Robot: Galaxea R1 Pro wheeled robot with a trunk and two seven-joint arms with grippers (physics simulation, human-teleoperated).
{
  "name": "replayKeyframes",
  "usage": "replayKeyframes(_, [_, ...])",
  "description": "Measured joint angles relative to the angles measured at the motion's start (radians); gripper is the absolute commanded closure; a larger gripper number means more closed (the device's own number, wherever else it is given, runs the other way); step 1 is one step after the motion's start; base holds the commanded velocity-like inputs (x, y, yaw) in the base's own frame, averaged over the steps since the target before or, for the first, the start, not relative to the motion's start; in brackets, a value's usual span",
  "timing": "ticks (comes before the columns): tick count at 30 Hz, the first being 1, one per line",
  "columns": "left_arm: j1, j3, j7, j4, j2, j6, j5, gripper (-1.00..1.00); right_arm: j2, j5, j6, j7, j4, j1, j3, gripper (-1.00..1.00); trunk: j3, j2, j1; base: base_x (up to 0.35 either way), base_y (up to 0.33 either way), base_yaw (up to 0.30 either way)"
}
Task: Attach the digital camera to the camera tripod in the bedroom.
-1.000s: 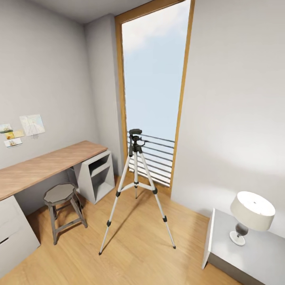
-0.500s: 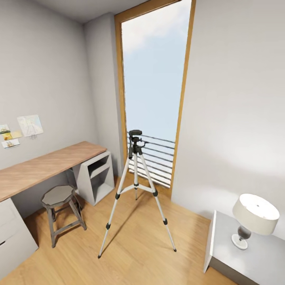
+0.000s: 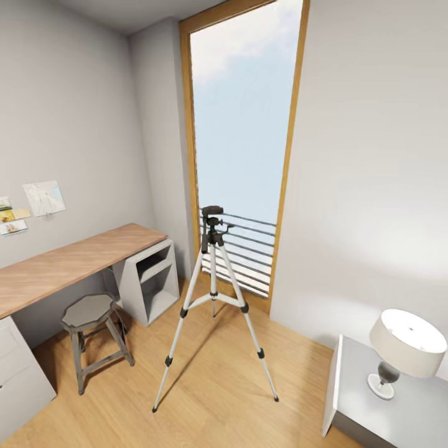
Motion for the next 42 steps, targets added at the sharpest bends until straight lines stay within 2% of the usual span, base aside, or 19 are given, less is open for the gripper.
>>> replayKeyframes(15, [0.0, 0.0, 0.0, 0.0, 0.0, 0.0, 0.0, 1.0, 0.009, 0.0, 0.009, -0.004, 0.0, 0.0, 0.002, -1.0, -0.001, 0.0, 0.0, 0.093, 0.0, 0.0])
replayKeyframes(42, [0.001, 0.0, 0.0, 0.0, 0.0, 0.0, 0.0, 1.0, 0.002, 0.0, 0.004, -0.006, 0.0, 0.001, 0.001, -1.0, -0.039, 0.002, 0.0, 0.038, 0.0, 0.0])
